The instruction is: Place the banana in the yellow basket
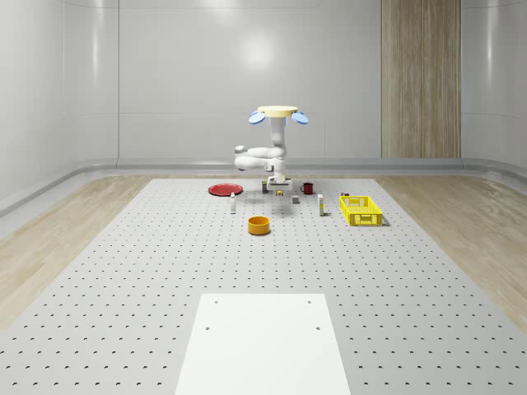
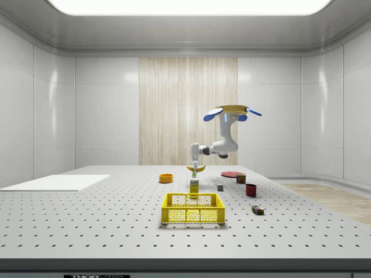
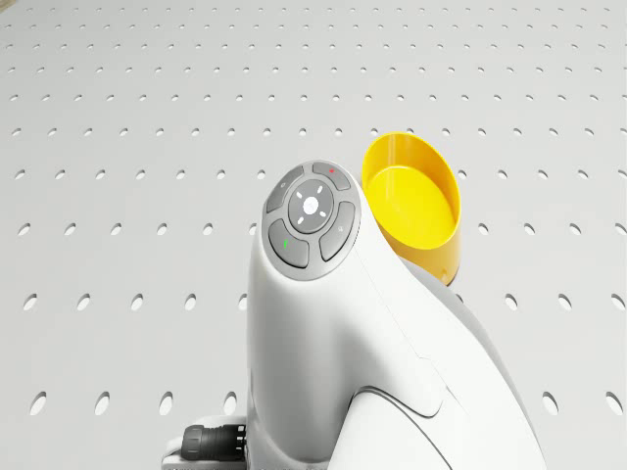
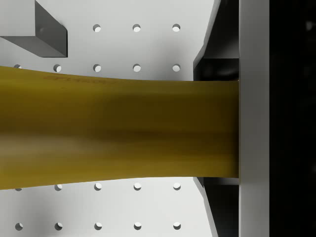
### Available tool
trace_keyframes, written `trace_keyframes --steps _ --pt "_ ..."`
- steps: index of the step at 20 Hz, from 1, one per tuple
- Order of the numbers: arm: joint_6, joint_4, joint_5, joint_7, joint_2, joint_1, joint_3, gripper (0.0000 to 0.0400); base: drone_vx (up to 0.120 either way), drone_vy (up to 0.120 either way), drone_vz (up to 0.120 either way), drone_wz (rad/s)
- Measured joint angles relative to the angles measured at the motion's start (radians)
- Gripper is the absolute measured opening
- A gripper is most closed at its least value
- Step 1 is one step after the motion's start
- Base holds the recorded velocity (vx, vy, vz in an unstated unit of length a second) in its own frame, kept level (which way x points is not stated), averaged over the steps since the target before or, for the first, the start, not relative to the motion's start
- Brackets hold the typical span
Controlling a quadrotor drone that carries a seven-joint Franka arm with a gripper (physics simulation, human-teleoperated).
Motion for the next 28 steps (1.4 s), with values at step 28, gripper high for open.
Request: trace_keyframes --steps 28 --pt "0.049 0.001 0.028 0.014 -0.055 -0.01 0.015 0.0192 -0.001 0.12 0.03 0.0"
